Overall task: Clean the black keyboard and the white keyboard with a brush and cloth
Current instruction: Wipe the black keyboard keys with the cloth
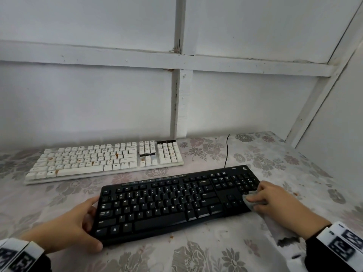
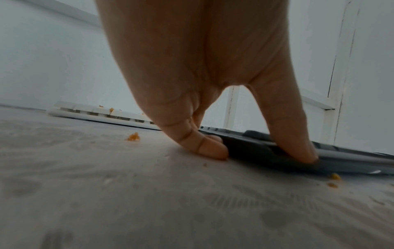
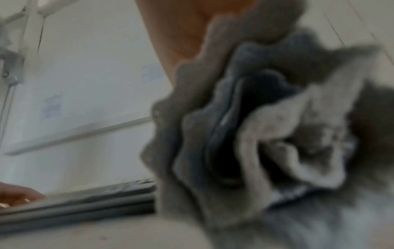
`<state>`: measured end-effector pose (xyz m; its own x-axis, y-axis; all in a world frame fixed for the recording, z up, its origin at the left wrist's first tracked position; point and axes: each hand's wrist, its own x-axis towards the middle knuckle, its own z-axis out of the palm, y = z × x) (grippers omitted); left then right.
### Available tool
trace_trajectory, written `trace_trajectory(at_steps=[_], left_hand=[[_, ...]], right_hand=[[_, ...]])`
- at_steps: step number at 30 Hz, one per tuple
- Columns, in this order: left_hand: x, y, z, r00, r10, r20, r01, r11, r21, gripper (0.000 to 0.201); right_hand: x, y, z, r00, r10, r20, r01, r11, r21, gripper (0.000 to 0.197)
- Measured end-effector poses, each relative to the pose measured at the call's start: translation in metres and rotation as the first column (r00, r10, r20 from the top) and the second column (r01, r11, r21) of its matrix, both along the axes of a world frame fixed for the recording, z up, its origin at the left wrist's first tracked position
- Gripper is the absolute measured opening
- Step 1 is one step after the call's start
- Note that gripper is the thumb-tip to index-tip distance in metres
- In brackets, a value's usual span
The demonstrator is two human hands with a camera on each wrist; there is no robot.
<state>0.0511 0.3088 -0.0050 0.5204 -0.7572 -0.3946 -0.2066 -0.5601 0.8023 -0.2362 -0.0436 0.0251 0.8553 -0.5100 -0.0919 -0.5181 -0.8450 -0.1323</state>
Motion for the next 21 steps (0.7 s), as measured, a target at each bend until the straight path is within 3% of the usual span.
trace_trajectory(at_steps=[2, 6, 8, 11, 16, 19, 21], left_hand=[[-0.001, -0.001, 0.001, 1.000, 0.000, -0.002, 0.000, 1.000, 0.005, 0.121], [0.002, -0.001, -0.001, 1.000, 0.000, 0.020, 0.000, 1.000, 0.011, 0.130], [0.002, -0.001, -0.002, 1.000, 0.008, 0.016, -0.008, 1.000, 0.000, 0.131], [0.002, 0.000, -0.003, 1.000, 0.014, 0.006, -0.014, 1.000, -0.010, 0.132], [0.004, 0.000, -0.004, 1.000, 0.012, 0.025, -0.012, 1.000, -0.002, 0.135], [0.004, 0.000, -0.004, 1.000, 0.023, 0.015, -0.023, 0.999, -0.026, 0.130], [0.004, 0.000, -0.004, 1.000, 0.025, 0.003, -0.025, 0.999, -0.027, 0.128]], right_hand=[[-0.007, -0.011, 0.002, 0.997, -0.065, -0.030, 0.064, 0.997, -0.041, 0.009], [-0.015, -0.024, 0.011, 0.986, -0.148, -0.072, 0.141, 0.985, -0.096, 0.041], [-0.011, -0.020, 0.015, 0.985, -0.157, -0.074, 0.147, 0.981, -0.128, 0.033], [0.003, -0.006, 0.019, 0.998, -0.061, -0.001, 0.060, 0.992, -0.109, 0.011], [0.035, 0.025, 0.015, 0.990, 0.131, 0.056, -0.136, 0.984, 0.114, 0.018], [0.042, 0.031, 0.007, 0.980, 0.200, -0.014, -0.198, 0.977, 0.084, 0.015], [0.037, 0.031, 0.005, 0.980, 0.194, -0.035, -0.193, 0.980, 0.042, 0.024]])
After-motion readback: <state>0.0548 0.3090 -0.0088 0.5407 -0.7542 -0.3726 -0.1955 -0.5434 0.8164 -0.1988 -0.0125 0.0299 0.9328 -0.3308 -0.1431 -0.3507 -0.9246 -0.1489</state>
